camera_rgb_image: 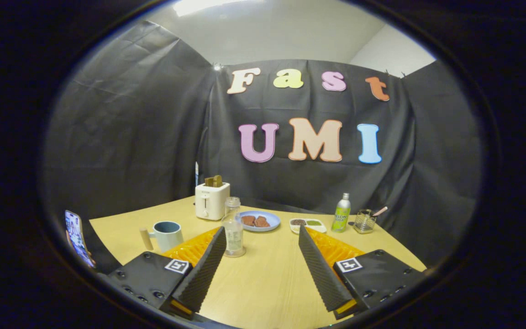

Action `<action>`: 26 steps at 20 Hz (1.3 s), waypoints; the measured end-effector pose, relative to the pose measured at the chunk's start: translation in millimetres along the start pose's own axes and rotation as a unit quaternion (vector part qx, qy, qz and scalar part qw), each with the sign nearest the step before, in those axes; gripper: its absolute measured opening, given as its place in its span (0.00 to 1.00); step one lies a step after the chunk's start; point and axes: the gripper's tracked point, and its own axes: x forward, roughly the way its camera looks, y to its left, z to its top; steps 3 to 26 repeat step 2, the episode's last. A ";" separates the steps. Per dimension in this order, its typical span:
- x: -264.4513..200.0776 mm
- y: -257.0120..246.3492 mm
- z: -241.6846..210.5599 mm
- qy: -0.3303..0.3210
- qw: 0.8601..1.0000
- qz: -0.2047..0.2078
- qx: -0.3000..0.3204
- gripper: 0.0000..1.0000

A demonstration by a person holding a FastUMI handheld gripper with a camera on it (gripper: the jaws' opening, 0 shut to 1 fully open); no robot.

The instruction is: Take the bottle from table, then pour the juice into the cup, finally place the bottle on the coaster

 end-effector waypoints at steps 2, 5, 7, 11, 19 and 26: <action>-3.5 0.6 1.1 -0.002 1.000 0.000 -0.001 1.00; -3.5 0.6 1.1 -0.002 1.000 0.000 -0.001 1.00; -3.5 0.6 1.1 -0.002 1.000 0.000 -0.001 1.00; -3.5 0.6 1.1 -0.002 1.000 0.000 -0.001 1.00; -3.5 0.6 1.1 -0.002 1.000 0.000 -0.001 1.00; -3.5 0.6 1.1 -0.002 1.000 0.000 -0.001 1.00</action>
